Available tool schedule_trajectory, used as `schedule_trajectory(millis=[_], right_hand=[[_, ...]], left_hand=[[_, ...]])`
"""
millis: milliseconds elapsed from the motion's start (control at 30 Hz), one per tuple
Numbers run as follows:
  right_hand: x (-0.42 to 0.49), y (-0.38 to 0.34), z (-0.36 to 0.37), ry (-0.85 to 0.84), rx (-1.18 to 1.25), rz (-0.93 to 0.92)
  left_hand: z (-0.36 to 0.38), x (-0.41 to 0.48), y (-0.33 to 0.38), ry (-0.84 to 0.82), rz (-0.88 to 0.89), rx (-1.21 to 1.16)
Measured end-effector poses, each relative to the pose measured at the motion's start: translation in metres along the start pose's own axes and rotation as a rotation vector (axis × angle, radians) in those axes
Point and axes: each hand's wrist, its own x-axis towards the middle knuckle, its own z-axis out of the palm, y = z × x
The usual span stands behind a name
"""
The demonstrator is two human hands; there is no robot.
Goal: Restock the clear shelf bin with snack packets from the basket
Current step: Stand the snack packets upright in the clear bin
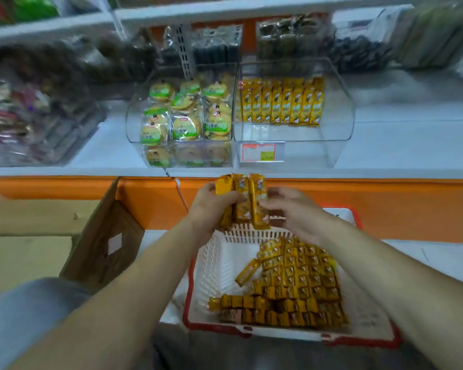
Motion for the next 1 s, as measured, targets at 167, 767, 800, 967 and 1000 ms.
schedule_trajectory(millis=[167,767,800,967,1000], right_hand=[[-0.029,-0.074,0.004,-0.06,-0.082,-0.187],[0.187,-0.176,-0.012,0.434,-1.052,-0.53],[0.201,-0.177,-0.012,0.441,-1.087,-0.508],[0.246,-0.173,-0.011,0.427,-1.258,-0.409],[0.25,-0.171,-0.011,0.429,-1.274,-0.409]], left_hand=[[-0.013,-0.022,0.067,-0.104,0.15,0.139],[-0.055,0.057,0.111,0.004,0.361,0.126],[-0.057,0.062,0.109,0.0,0.364,0.118],[-0.058,0.075,0.103,0.023,0.353,0.122],[-0.058,0.076,0.102,0.022,0.35,0.116]])
